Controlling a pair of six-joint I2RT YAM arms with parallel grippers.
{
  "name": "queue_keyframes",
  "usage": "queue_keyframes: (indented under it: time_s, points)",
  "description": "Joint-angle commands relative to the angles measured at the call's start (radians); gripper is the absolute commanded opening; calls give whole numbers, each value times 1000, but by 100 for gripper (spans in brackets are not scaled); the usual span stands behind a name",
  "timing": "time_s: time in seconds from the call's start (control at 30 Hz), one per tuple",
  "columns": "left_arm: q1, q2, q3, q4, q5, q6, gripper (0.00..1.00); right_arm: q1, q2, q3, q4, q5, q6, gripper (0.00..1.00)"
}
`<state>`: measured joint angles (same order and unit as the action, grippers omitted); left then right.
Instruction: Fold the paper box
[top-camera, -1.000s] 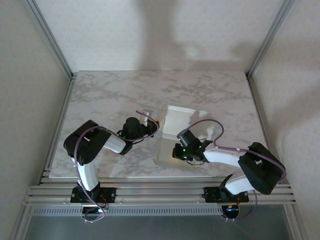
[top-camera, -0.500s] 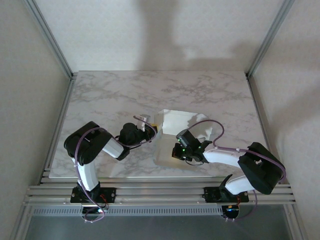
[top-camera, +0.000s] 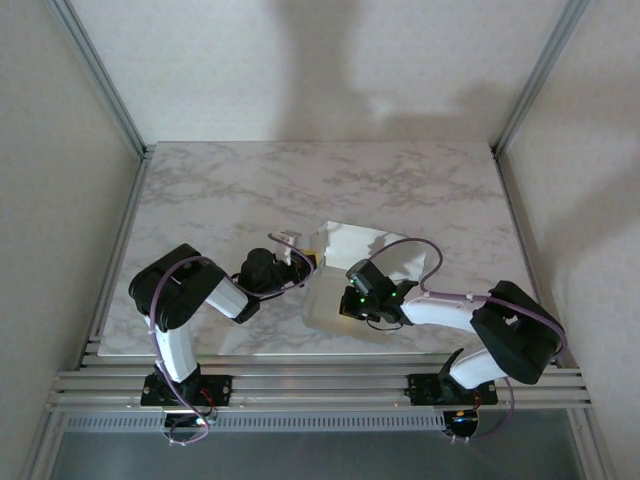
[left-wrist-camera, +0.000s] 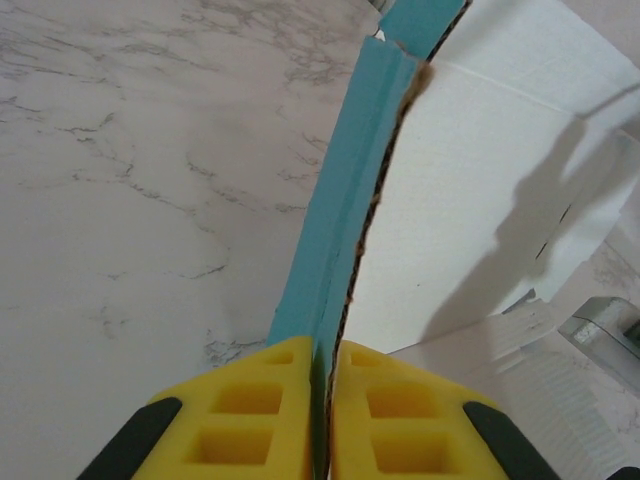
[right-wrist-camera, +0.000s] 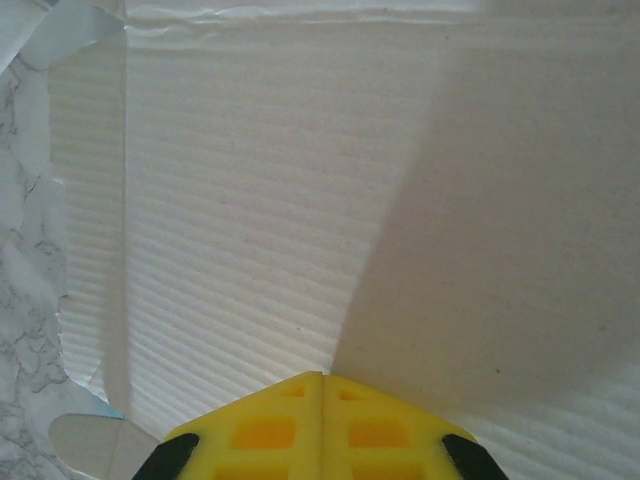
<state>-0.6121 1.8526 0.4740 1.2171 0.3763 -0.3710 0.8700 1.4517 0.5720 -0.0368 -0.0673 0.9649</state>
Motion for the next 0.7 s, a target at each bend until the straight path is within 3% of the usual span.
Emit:
queue_keyframes:
  time_s: [0.0, 0.67]
  points:
    - [-29, 24, -6, -22, 32, -28, 12, 25, 44, 22, 9, 24, -1, 0]
    - [-35, 63, -28, -58, 15, -7, 13, 70, 98, 66, 41, 6, 14, 0]
